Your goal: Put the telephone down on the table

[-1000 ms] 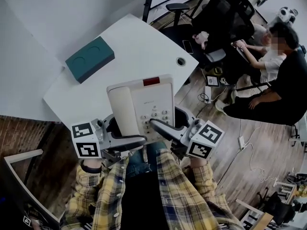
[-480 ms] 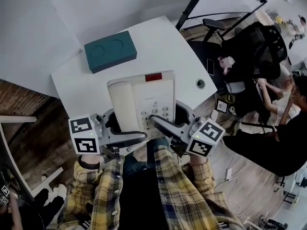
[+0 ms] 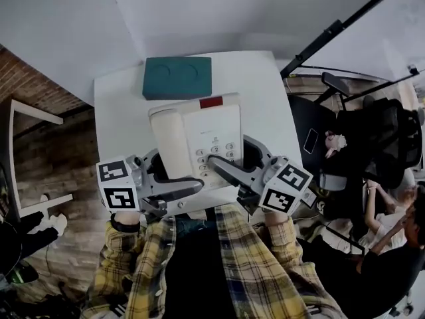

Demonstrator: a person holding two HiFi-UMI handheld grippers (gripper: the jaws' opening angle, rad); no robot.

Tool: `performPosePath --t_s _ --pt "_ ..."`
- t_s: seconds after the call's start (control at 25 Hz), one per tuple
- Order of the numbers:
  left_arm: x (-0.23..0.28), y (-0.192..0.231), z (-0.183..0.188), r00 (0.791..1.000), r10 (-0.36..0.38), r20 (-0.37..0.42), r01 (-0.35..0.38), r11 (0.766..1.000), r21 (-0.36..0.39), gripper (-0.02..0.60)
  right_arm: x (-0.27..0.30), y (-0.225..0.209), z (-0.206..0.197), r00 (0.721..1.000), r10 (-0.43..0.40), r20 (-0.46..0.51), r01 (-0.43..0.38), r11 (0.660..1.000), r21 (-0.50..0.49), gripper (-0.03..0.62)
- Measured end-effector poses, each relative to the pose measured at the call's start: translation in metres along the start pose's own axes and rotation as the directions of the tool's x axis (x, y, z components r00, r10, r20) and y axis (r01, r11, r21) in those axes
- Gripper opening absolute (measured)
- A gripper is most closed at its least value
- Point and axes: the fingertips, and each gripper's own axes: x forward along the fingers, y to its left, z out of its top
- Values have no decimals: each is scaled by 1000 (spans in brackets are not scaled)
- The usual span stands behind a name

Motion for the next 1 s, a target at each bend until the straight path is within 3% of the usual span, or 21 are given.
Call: performPosePath --t_s 0.48,1.0 --pt "29 -1 1 980 155 128 -158 987 12 440 -11 -18 13 979 183 -88 -185 983 -17 299" --pt "26 3 -4 984 151 92 -151 988 -10 440 -9 -19 6 982 159 -105 -159 987 8 299"
